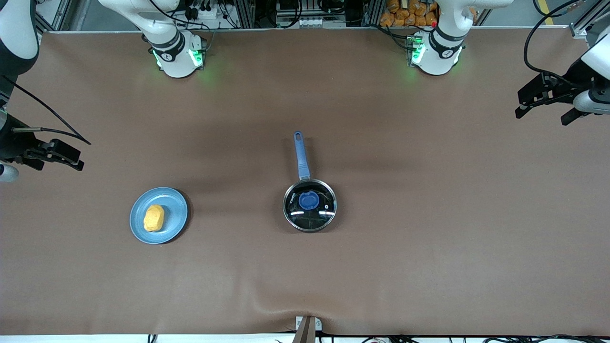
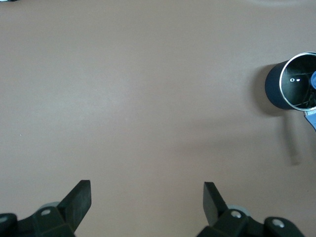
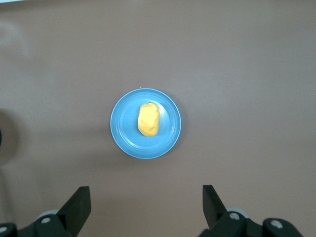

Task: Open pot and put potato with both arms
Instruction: 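Reach the right gripper toward the potato while the left gripper moves toward the pot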

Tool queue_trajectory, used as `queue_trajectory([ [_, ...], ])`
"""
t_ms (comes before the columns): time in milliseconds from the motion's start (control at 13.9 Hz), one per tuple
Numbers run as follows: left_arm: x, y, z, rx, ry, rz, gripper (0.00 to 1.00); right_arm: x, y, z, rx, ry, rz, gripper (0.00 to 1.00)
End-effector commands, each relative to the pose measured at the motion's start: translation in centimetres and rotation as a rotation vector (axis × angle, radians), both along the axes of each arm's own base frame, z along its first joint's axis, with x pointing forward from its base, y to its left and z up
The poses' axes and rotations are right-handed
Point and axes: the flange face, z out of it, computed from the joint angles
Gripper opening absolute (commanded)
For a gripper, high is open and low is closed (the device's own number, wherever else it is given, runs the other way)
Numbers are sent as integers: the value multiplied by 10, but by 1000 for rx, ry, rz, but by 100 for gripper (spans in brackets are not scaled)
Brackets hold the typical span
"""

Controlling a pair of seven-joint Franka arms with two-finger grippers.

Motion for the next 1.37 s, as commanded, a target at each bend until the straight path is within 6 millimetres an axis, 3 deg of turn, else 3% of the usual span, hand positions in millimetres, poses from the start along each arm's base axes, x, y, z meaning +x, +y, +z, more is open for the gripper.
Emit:
queue_trajectory([
  [0, -5, 3, 3, 8, 0, -15, 100, 9, -11, -26, 2, 38, -6, 100],
  [504, -2, 1, -2, 8, 8, -1, 100, 47, -3, -115, 16, 91, 6, 100],
  [647, 5, -7, -13, 7, 31, 44, 100, 56, 0, -145, 18, 106, 13, 100],
  [1079, 45, -124, -84, 11, 132, 111, 100, 77, 17, -252, 22, 162, 34, 100],
  [1295, 55, -182, -121, 11, 148, 128, 100, 85, 20, -301, 23, 153, 36, 100],
])
